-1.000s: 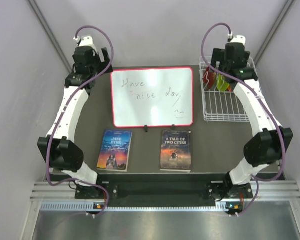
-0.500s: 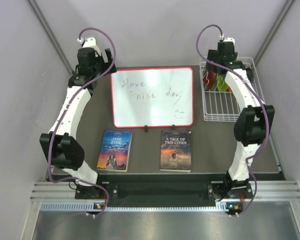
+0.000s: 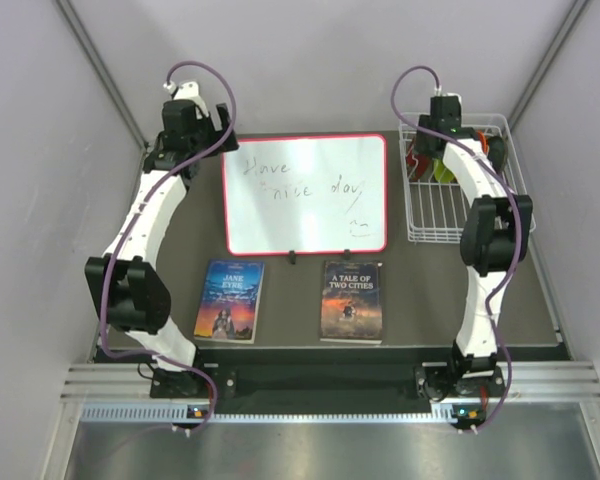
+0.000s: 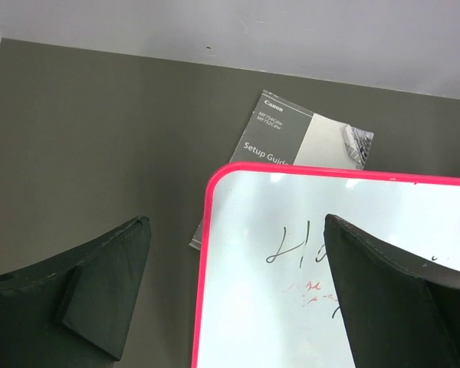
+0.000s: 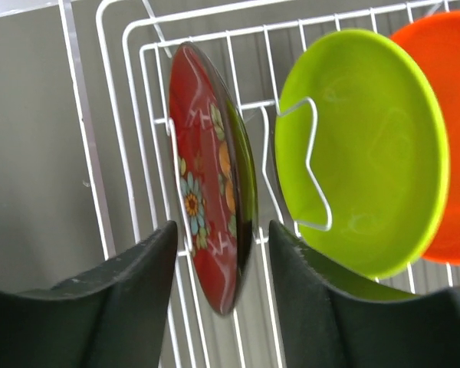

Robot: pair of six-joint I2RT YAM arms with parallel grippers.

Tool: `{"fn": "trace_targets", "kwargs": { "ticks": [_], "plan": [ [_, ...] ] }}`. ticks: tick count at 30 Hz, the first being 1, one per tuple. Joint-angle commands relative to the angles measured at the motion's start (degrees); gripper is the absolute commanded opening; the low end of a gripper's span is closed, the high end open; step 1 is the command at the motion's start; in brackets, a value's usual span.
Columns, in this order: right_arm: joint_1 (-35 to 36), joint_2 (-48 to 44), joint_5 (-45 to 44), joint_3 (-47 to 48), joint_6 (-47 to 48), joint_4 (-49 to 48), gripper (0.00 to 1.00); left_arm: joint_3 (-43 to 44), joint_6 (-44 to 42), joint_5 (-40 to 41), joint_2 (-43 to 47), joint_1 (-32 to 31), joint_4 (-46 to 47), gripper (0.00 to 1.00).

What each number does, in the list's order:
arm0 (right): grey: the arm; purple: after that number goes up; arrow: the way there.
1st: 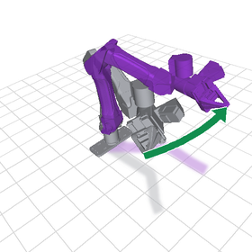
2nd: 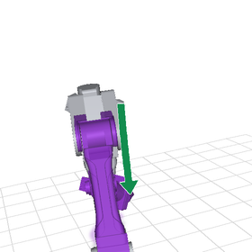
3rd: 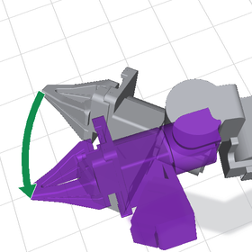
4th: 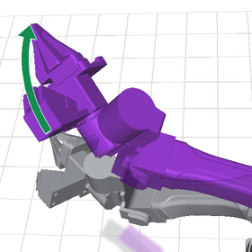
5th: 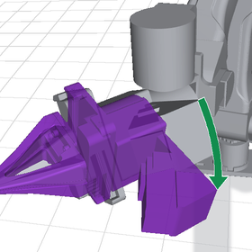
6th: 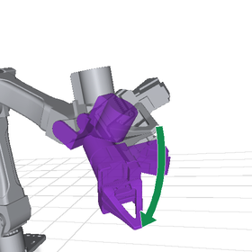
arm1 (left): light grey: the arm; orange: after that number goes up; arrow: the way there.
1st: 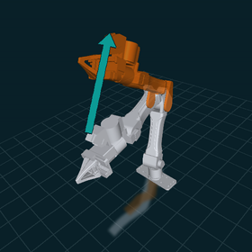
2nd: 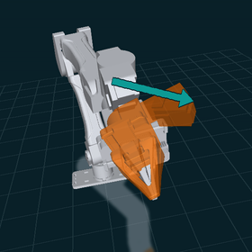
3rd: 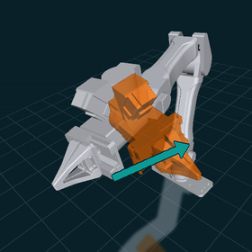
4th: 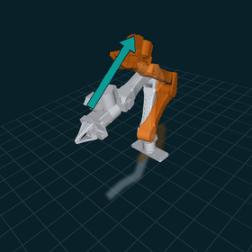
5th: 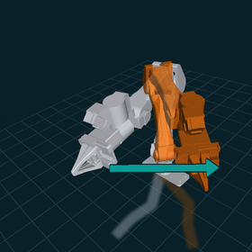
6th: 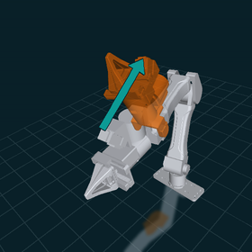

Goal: Unload the plates from the dish rack

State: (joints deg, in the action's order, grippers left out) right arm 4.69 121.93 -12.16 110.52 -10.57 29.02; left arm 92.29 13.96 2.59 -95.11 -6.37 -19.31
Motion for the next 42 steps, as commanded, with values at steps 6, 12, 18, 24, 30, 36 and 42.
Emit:
{"fn": "trace_targets", "kwargs": {
  "ticks": [6,12,18,24,30,36,42],
  "plan": [
    [-0.56,1.91,1.09,4.26,-0.16,-2.82,0.33,-1.67,0.98,0.14,0.19,0.13,4.11,0.99],
    [-0.64,2.52,1.88,4.35,0.99,-2.74,0.22,-2.12,0.99,-0.13,0.28,0.13,4.37,0.99],
    [-0.56,4.28,1.88,4.79,1.51,-2.47,0.09,-2.2,0.99,-0.22,0.54,0.13,4.54,0.99],
    [-0.47,6.04,2.06,5.14,1.87,-2.21,0.22,-2.64,0.72,0.13,0.45,0.13,4.54,0.99],
    [-0.56,6.92,1.88,5.14,1.69,-2.56,0.39,-2.64,0.64,0.31,0.54,0.13,4.63,0.99],
    [-0.56,6.57,0.91,4.88,1.6,-3.35,0.28,-2.73,0.63,0.57,0.28,0.13,4.63,0.99],
    [-0.56,4.38,-1.63,2.69,1.34,-5.46,0.37,-2.73,0.55,0.75,0.1,0.13,4.72,0.99]
  ]
}}
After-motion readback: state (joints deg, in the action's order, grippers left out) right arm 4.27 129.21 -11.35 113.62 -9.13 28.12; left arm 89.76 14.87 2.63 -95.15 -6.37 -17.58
